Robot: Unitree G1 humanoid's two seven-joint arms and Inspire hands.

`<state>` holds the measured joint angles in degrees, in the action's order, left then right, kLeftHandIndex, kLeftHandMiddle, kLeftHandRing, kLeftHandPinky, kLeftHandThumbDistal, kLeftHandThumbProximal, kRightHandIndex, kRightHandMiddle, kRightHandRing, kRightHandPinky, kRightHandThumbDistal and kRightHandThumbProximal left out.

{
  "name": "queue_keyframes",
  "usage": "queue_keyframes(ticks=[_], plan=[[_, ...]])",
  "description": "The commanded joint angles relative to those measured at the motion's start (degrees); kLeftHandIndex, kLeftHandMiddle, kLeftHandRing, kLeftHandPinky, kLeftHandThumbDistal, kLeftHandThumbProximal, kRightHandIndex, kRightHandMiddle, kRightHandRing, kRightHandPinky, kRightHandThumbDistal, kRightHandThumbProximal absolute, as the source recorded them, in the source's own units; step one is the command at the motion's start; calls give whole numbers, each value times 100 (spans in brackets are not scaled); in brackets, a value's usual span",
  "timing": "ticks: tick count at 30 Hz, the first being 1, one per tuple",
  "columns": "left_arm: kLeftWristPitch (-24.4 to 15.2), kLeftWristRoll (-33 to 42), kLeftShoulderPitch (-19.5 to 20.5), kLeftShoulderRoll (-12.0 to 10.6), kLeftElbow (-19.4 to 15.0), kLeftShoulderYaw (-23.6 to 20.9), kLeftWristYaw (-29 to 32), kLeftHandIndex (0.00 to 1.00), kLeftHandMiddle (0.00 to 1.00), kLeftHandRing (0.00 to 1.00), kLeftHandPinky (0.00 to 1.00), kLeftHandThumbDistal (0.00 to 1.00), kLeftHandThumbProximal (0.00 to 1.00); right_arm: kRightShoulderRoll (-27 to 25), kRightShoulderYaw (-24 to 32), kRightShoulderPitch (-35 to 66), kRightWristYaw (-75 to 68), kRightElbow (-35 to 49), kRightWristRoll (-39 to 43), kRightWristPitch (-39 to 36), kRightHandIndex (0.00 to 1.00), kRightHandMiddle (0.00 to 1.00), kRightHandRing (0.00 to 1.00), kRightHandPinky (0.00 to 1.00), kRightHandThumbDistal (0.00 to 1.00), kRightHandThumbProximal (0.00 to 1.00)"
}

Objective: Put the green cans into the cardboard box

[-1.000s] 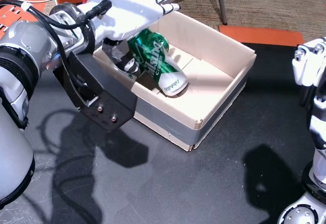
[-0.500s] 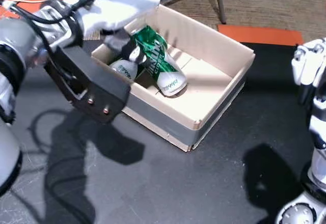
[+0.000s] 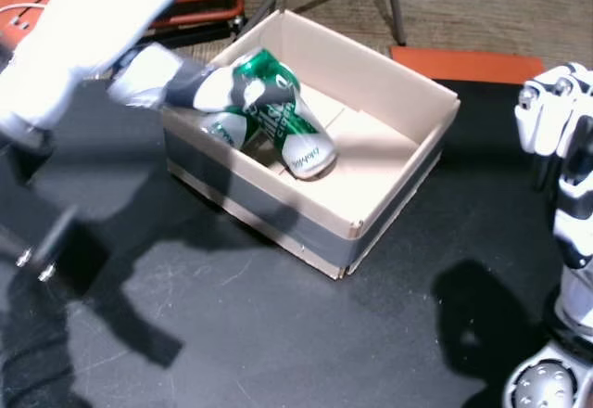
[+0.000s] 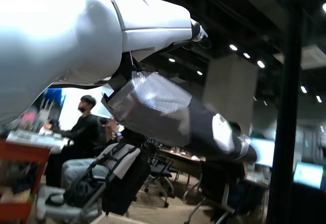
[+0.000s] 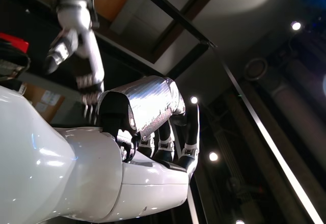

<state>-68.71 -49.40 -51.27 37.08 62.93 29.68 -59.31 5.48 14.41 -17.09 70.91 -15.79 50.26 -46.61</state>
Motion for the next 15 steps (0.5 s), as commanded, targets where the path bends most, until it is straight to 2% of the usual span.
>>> queue_keyframes(ticks=[1, 3, 4, 5, 6, 8, 9, 10, 11, 12, 13, 14, 15], plan=[[-314, 147, 433, 48, -163, -261, -320, 96, 100, 100, 100, 98, 64, 33, 44, 5, 13, -29, 34, 69, 0, 15, 26, 1, 57, 0], [-780, 485, 823, -93, -225, -580, -251, 90, 97, 100, 95, 100, 61, 66, 144, -101, 235, -103, 247, 113, 0, 15, 27, 4, 61, 0], [-1083, 733, 991, -222, -263, -756, -160, 86, 93, 97, 92, 100, 62, 101, 181, -127, 260, -122, 319, 170, 0, 15, 27, 5, 64, 0], [-1471, 1091, 1137, -354, -238, -851, 36, 86, 92, 96, 91, 100, 59, 95, 198, -113, 257, -127, 338, 268, 0, 16, 27, 5, 67, 0], [-1790, 1412, 1303, -500, -268, -963, 183, 84, 88, 93, 89, 100, 57, 31, 225, -111, 298, -161, 331, 343, 1, 16, 28, 6, 65, 0], [-2274, 2062, 1716, -752, -589, -1044, 371, 77, 84, 89, 86, 88, 45, -62, 282, -73, 300, -168, 314, 516, 3, 19, 30, 9, 67, 0], [-2350, 2271, 1878, -860, -775, -1135, 473, 74, 83, 89, 86, 84, 44, -85, 326, -59, 275, -160, 304, 566, 4, 20, 31, 10, 68, 0], [-2379, 2539, 2039, -937, -1033, -1109, 533, 71, 82, 88, 86, 81, 49, -112, 337, 49, 47, -12, 166, 628, 6, 23, 33, 7, 67, 0], [-2379, 2815, 2191, -1004, -1303, -1074, 607, 68, 82, 90, 86, 83, 54, -124, 352, 192, -321, 230, -81, 638, 10, 29, 39, 14, 68, 0], [-2379, 3061, 2305, -1053, -1491, -1043, 714, 66, 81, 90, 86, 83, 57, -130, 364, 296, -618, 424, -281, 630, 11, 29, 39, 17, 65, 0], [-2379, 3361, 2425, -1084, -1699, -955, 811, 63, 79, 89, 85, 83, 59, -106, 435, 318, -822, 503, -406, 469, 19, 34, 42, 23, 60, 0], [-2379, 3628, 2507, -1080, -1886, -844, 930, 62, 77, 88, 86, 78, 59, -39, 543, 260, -927, 470, -434, 219, 27, 42, 50, 30, 66, 0], [-2379, 3919, 2566, -1025, -2062, -668, 1087, 63, 77, 88, 86, 74, 54, 8, 662, 151, -959, 345, -430, -91, 39, 52, 58, 39, 57, 0]])
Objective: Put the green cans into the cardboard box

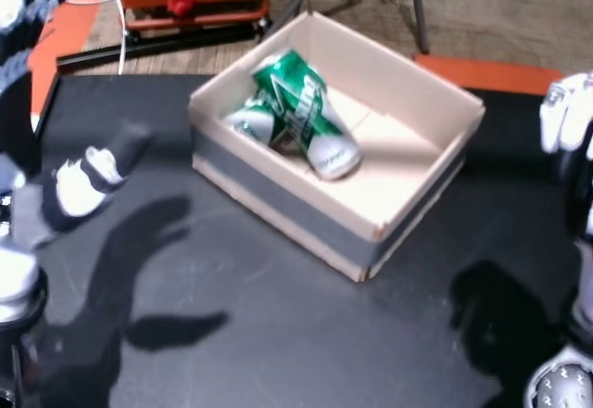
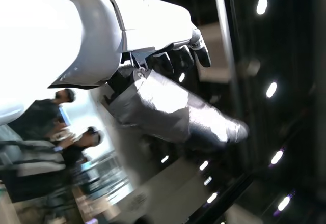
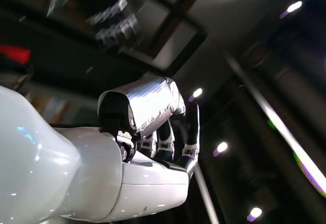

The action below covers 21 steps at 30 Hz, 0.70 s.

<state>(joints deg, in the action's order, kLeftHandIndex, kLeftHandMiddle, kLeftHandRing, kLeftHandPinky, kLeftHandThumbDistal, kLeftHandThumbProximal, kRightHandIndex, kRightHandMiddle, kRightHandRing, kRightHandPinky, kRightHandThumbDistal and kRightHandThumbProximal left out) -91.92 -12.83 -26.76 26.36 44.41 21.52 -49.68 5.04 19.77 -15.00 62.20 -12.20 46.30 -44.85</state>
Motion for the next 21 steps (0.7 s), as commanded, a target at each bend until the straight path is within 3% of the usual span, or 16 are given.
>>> queue_keyframes(ticks=[1, 2, 3, 4, 5, 7, 9, 10, 11, 13, 15, 16, 17, 19, 21], plan=[[-58, 607, 177, 92, -365, 349, 299, 63, 76, 86, 85, 80, 55, 56, 247, -178, -59, -198, -4, -583, 50, 59, 60, 46, 64, 3], [-58, 925, 217, 118, -458, 491, 509, 62, 75, 85, 84, 81, 56, 44, 308, -256, -33, -335, 22, -791, 53, 58, 58, 48, 66, 3], [-58, 1254, 267, 139, -543, 621, 744, 61, 74, 82, 81, 77, 57, 13, 325, -283, -1, -426, 52, -896, 56, 62, 61, 51, 63, 1], [-58, 1555, 294, 146, -591, 692, 1018, 60, 70, 75, 77, 73, 59, -21, 319, -294, 29, -496, 82, -943, 54, 59, 59, 51, 65, 0], [-58, 1837, 265, 170, -598, 715, 1352, 56, 64, 67, 70, 61, 58, -59, 296, -276, 47, -542, 106, -910, 47, 52, 54, 49, 70, 0], [-58, 2535, 246, 224, -629, 839, 2020, 46, 52, 56, 60, 57, 47, -112, 243, -218, -2, -557, 57, -834, 38, 43, 47, 47, 76, 0], [-58, 3549, 261, 378, -880, 1290, 2773, 37, 43, 47, 51, 69, 29, -147, 176, -160, -85, -483, -14, -721, 34, 38, 43, 46, 78, 0], [-58, 4248, 277, 509, -1237, 1727, 3233, 32, 38, 42, 45, 58, 11, -154, 147, -137, -132, -443, -42, -677, 32, 37, 43, 44, 79, 0], [-58, 4905, 284, 617, -1585, 2131, 3720, 28, 35, 39, 42, 56, 0, -149, 127, -110, -213, -403, -100, -666, 31, 36, 42, 43, 80, 0], [-58, 6024, 284, 738, -2055, 2730, 4672, 23, 30, 35, 40, 52, 0, -138, 92, -50, -397, -330, -238, -662, 31, 35, 41, 41, 80, 1], [1733, 8123, 832, 47, -2741, 1423, 7999, 21, 28, 32, 38, 50, 1, -146, 30, 26, -541, -236, -347, -602, 31, 35, 41, 42, 80, 0], [2624, 8865, 1045, -266, -2937, 797, 9298, 20, 26, 29, 36, 48, 0, -148, -5, 58, -579, -194, -373, -569, 31, 35, 40, 42, 80, 0], [3383, 9345, 1176, -468, -3039, 344, 10211, 13, 19, 24, 35, 51, 0, -142, -28, 86, -608, -174, -396, -562, 32, 35, 40, 41, 81, 0], [4155, 9659, 1220, -638, -3013, -43, 10960, 5, 13, 19, 32, 53, 3, -128, -51, 127, -638, -179, -429, -588, 32, 35, 40, 41, 78, 0], [4547, 9765, 1221, -795, -2942, -329, 11308, 7, 14, 19, 30, 60, 2, -134, -70, 165, -648, -179, -442, -593, 33, 36, 40, 41, 76, 0]])
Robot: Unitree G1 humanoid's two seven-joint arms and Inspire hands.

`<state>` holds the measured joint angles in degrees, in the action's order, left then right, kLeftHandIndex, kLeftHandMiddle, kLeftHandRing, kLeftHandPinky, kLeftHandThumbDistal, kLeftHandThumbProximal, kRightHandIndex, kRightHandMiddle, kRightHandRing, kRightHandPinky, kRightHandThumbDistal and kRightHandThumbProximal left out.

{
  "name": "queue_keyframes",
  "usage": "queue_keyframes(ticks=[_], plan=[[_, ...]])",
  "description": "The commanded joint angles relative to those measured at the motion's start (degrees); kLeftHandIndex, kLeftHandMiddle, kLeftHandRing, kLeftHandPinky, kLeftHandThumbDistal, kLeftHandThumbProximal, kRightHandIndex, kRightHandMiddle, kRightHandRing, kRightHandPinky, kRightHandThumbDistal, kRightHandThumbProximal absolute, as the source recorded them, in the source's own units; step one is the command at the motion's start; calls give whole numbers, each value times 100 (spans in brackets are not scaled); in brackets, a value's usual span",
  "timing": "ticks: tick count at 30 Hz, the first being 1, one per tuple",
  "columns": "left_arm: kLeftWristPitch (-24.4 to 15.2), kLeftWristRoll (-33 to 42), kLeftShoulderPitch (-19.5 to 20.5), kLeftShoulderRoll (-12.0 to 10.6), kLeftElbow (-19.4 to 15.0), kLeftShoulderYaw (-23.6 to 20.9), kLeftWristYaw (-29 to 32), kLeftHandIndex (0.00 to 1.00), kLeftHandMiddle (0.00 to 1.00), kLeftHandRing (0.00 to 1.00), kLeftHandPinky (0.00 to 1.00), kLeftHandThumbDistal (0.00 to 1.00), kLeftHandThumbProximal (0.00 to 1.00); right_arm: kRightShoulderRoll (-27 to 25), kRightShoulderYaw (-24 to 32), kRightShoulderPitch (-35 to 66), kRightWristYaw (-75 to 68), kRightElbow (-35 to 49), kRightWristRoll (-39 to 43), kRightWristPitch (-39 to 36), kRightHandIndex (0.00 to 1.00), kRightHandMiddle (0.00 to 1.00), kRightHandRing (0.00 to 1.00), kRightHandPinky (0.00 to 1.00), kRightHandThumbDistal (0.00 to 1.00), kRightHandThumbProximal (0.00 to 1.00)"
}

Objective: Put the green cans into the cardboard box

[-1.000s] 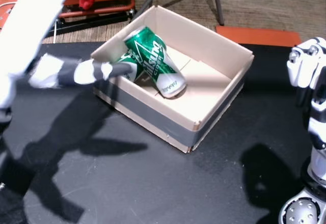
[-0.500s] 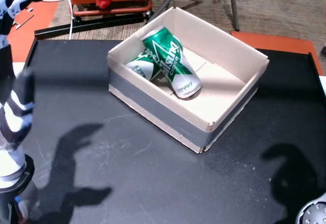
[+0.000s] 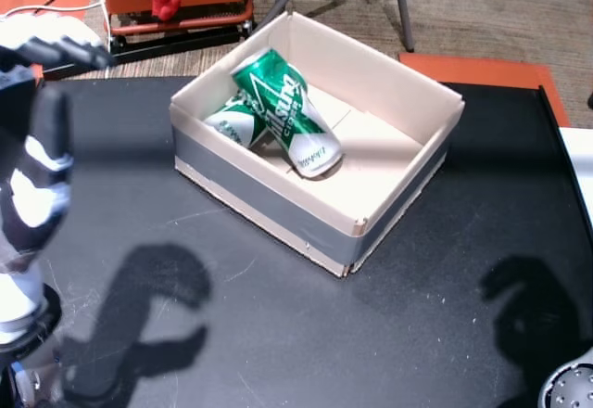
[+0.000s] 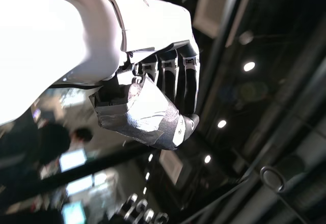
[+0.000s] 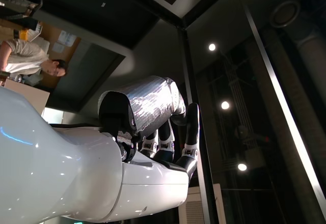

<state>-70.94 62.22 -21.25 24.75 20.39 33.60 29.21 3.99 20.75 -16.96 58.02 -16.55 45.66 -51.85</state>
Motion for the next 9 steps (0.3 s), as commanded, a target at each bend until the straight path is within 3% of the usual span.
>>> queue_keyframes(ticks=[1, 3, 8, 9], plan=[[2640, 2294, 688, -692, -500, -1663, 3544, 10, 16, 21, 31, 60, 2, -36, -181, 375, -240, 267, -381, 114, 33, 36, 40, 40, 75, 0], [3089, 2381, 658, -821, -324, -1969, 3961, 17, 22, 27, 33, 54, 0, -62, -224, 398, -278, 318, -375, 197, 33, 35, 40, 40, 76, 0], [3716, 2146, 653, -1282, 19, -2772, 4332, 13, 16, 22, 28, 61, 0, -169, -247, 411, -299, 330, -339, 336, 31, 34, 40, 42, 77, 0], [3864, 2036, 626, -1423, 106, -3021, 4452, 11, 14, 21, 28, 58, 0, -190, -261, 432, -320, 341, -351, 348, 31, 35, 40, 42, 76, 0]])
